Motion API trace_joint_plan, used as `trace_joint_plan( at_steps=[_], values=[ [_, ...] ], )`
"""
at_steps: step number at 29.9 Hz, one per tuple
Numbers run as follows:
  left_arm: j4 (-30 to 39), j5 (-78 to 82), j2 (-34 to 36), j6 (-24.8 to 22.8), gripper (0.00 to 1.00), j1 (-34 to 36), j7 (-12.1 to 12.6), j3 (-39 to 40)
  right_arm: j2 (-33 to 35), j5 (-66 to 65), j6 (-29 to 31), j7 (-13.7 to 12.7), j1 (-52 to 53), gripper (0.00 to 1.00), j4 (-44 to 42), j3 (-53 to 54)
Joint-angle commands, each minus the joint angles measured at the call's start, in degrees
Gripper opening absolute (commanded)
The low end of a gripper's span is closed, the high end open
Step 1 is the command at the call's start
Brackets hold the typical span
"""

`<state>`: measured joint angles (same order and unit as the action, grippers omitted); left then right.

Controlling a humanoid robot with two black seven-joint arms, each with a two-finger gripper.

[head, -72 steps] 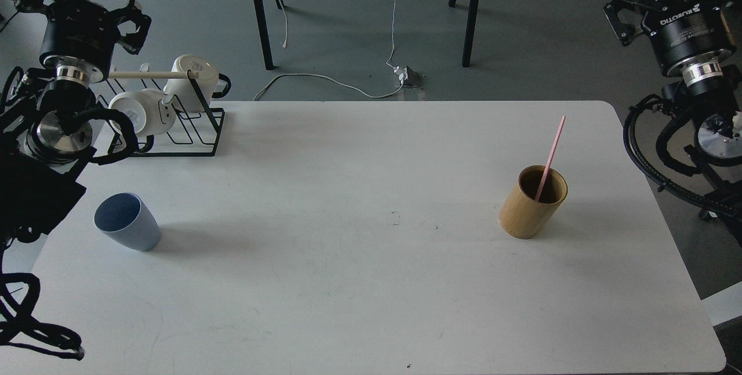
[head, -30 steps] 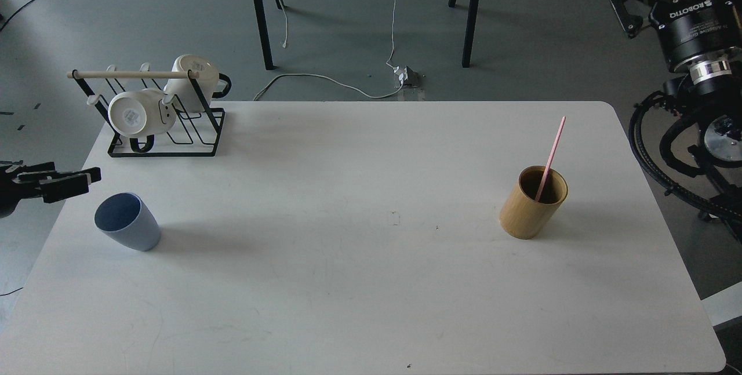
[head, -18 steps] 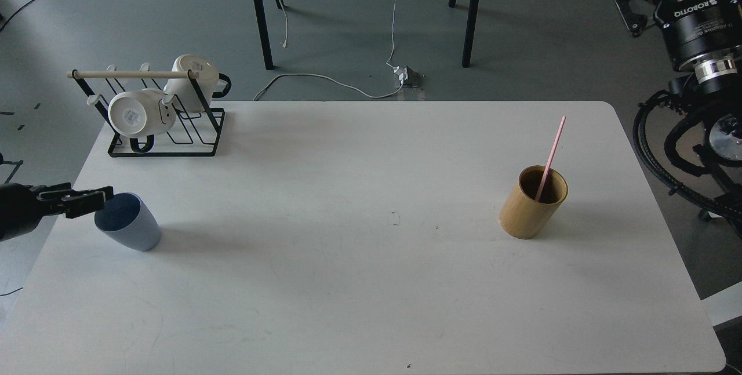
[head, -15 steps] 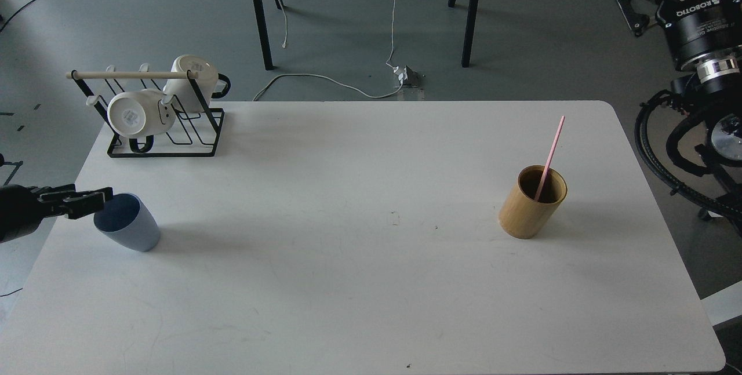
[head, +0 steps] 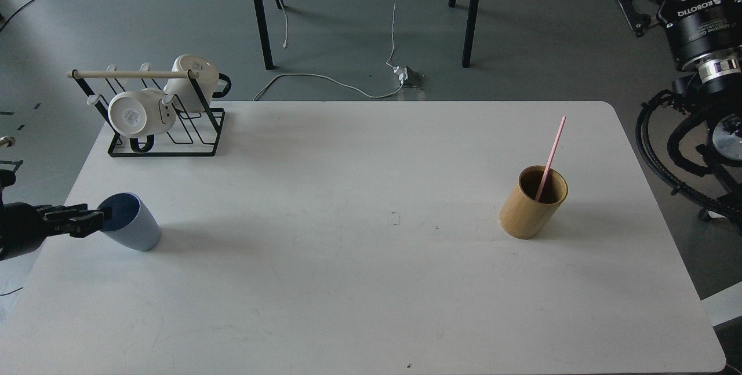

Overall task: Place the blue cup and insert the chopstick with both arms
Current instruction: 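Lift the blue cup upright and carry it toward the table center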

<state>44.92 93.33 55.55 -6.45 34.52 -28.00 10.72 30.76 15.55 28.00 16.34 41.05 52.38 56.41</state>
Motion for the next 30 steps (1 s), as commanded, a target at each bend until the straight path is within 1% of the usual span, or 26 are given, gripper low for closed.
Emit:
trace_joint_plan(
  at_steps=[1,7,10,12,16,18,21,25,30],
  values=[
    [0.0,0.0,0.1,0.0,0.05,0.1,0.0,-0.2,0.0,0.0,0.0,0.0,0.0,1.0,0.0,0.0],
    [0.7,0.0,0.1,-0.1,0.03,1.2,0.0,0.1,0.0,0.0,0.0,0.0,-0.1,1.0,0.0,-0.1],
    [2.5,0.0,0.2,-1.1,0.02,3.3,0.0,0.0,0.0,0.0,0.0,0.0,-0.1,1.0,0.0,-0.1],
    [5.3,0.0,0.8,-3.6,0.02,5.0,0.0,0.0,0.1,0.0,0.0,0.0,-0.1,1.0,0.1,0.0],
    [12.1,0.1,1.4,-12.2,0.0,11.7,0.0,0.0,1.1,-0.1,0.0,0.0,-0.1,1.0,0.3,-0.2],
    [15.2,1.0,1.4,-15.4,0.0,14.3,0.0,0.0,1.2,-0.1,0.0,0.0,-0.1,1.0,0.2,-0.2],
    [19.0,6.8,0.9,-16.9,0.0,16.4,0.0,0.1,1.7,-0.1,0.0,-0.1,-0.1,1.0,0.2,-0.2],
    [22.7,14.1,-1.8,-18.4,0.0,18.2,0.0,0.1,2.0,-0.1,0.0,-0.1,-0.1,1.0,0.2,-0.2],
    [23.2,18.8,-10.5,-20.2,0.0,20.1,0.0,0.1,2.1,-0.1,0.0,0.0,-0.1,1.0,0.2,-0.3]
  ],
)
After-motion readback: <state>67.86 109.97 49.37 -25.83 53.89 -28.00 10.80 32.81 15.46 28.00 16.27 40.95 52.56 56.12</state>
